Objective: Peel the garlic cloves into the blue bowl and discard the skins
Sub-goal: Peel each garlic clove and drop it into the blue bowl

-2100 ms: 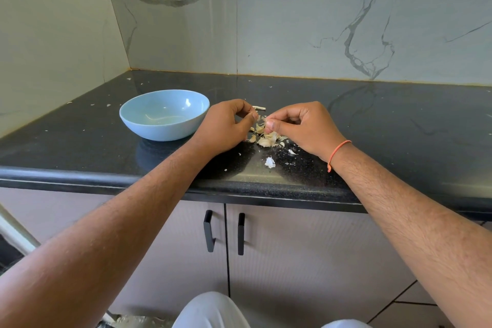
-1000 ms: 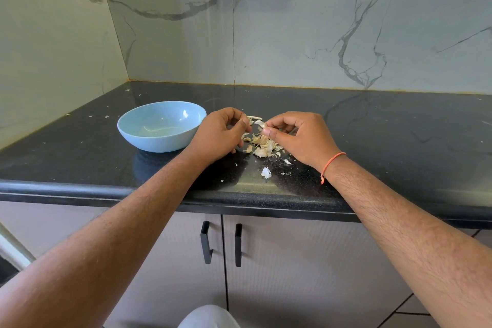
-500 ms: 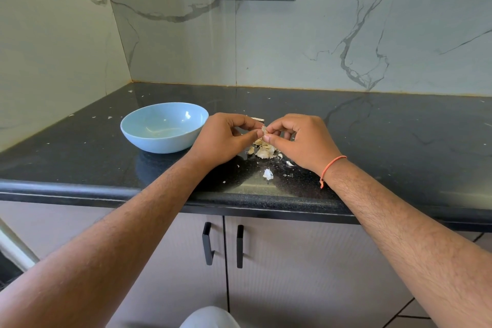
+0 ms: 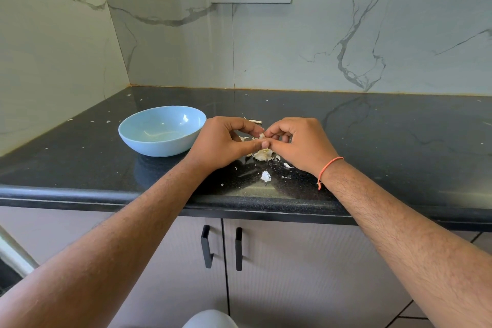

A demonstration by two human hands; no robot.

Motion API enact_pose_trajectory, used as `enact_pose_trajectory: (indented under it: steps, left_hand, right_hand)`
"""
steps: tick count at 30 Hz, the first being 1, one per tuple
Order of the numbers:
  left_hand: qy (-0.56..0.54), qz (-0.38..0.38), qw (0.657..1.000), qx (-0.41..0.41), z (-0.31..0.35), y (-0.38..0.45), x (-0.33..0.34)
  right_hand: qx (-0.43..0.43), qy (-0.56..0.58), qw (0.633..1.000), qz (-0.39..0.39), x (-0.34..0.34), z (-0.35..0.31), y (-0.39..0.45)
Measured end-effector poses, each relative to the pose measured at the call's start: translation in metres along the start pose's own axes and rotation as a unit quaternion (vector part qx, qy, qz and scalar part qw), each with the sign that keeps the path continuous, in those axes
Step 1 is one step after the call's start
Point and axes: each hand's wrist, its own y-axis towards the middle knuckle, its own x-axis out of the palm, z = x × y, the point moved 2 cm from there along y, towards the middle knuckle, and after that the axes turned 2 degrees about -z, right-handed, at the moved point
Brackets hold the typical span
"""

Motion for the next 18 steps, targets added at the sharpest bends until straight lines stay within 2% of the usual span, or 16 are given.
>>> enact_pose_trajectory:
  steps: [18]
  left_hand:
    - [0.046, 0.023, 0.997, -0.055, -0.0001, 0.0031, -0.0009]
  right_hand:
    - [0.007, 0.018, 1.000, 0.006, -0.0040, -0.0057, -0.0019]
